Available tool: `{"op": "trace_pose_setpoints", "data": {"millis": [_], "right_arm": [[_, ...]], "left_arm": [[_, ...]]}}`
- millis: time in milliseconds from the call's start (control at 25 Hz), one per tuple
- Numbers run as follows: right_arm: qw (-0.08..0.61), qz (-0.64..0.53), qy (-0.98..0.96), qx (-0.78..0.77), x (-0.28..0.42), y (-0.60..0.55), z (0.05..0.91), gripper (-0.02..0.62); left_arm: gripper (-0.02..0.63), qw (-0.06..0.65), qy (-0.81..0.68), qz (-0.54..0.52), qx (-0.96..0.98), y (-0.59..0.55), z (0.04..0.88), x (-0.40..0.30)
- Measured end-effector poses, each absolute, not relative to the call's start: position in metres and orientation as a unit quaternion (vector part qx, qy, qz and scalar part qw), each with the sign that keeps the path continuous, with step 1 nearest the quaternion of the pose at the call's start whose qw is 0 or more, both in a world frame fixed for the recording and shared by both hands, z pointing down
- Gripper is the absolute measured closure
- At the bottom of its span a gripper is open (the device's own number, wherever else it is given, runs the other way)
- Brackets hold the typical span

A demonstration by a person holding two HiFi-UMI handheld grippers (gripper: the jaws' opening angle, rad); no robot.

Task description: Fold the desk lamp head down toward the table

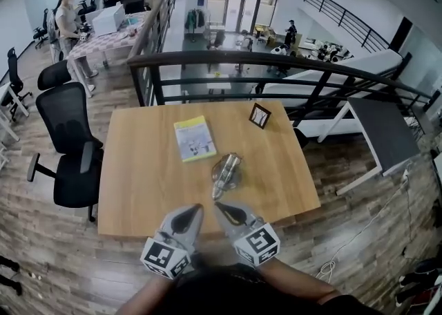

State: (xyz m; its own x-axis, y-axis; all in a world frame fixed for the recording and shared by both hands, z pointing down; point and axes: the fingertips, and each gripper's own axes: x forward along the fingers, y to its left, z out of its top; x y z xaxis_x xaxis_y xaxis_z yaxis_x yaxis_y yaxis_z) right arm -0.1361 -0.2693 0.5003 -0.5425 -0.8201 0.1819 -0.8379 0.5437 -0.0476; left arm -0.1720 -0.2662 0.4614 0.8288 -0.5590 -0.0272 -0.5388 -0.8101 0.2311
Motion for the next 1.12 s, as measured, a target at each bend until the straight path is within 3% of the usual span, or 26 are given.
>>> {"op": "trace_pose_setpoints", "data": {"millis": [600, 1120], "right_arm": [[0.009, 0.074, -0.88, 0.468, -0.06, -0.116, 0.478, 0.592], [-0.016, 0.07, -0.896, 0.439, -0.055, -0.002, 0.471, 0.592]], "left_arm": [[0.604, 0.095, -0.298, -0.048, 0.948, -0.119, 0.46, -0.081], [0.604, 0.068, -0.347, -0.057, 0.934, -0.002, 0.45, -0.078]]}}
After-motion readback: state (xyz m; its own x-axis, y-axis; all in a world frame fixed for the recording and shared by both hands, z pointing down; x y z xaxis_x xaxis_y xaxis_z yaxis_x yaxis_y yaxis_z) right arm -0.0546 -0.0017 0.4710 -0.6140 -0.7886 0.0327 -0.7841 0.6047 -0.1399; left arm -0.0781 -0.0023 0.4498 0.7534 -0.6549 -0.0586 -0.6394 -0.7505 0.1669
